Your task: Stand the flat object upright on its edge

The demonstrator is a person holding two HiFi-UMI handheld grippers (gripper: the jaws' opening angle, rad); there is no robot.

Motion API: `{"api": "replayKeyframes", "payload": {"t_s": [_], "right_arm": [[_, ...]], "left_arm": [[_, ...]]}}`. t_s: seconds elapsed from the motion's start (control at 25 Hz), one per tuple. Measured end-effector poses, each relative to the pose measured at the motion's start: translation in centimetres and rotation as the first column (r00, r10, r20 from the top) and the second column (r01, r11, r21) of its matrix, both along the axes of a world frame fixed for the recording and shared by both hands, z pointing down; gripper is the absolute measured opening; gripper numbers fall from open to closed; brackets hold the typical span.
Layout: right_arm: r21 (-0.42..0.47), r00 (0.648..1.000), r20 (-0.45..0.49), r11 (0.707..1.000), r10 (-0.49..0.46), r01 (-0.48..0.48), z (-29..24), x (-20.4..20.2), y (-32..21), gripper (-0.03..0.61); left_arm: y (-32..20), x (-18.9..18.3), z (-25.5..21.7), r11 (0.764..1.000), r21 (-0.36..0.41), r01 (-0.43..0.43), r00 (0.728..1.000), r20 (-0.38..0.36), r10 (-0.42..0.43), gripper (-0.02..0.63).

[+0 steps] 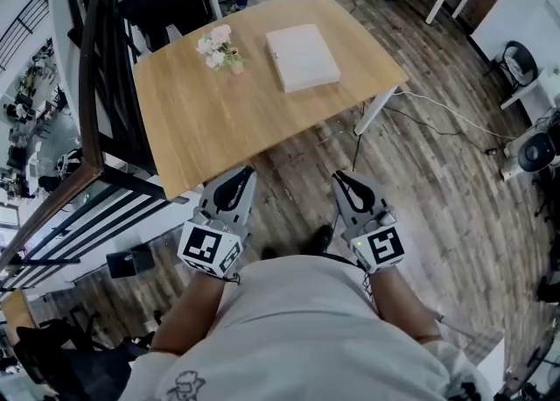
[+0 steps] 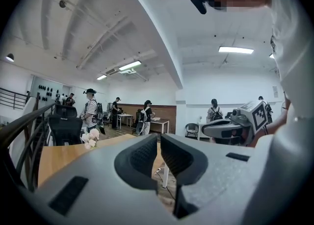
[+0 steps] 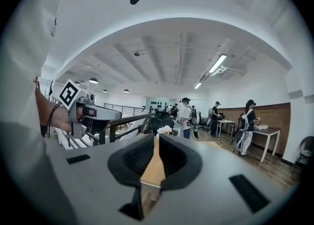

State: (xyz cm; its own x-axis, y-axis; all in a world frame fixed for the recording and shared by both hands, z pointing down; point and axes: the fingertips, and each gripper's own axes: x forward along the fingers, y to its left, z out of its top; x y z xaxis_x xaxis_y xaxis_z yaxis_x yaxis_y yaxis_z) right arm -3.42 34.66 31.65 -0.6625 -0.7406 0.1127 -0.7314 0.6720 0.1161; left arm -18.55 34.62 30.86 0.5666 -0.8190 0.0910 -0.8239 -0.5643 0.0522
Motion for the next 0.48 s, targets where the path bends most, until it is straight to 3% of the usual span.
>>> {"api": "replayKeyframes", "payload": {"t_s": [0.2, 0.36, 0.48], "right_arm": [[-0.026, 1.000, 0.019, 1.000, -0.005, 0.006, 0.5, 1.8, -2.7, 0.196], [-0.044, 1.000, 0.022, 0.999, -0.022, 0.023, 0.9, 4.0, -4.4, 0.245], [-0.058, 0.999, 0.022, 0.998, -0.034, 0.035, 1.4, 6.0, -5.7, 0.254]], "left_arm": [[-2.4, 1.6, 0.8, 1.000, -0.015, 0.014, 1.000, -0.002, -0.014, 0.145], [-3.9, 4.0, 1.0, 1.000, -0.021, 0.009, 1.000, -0.007, -0.009, 0.209], [-5.1, 6.0, 1.5, 0.999, -0.035, 0.009, 1.000, -0.008, -0.009, 0.219]]}}
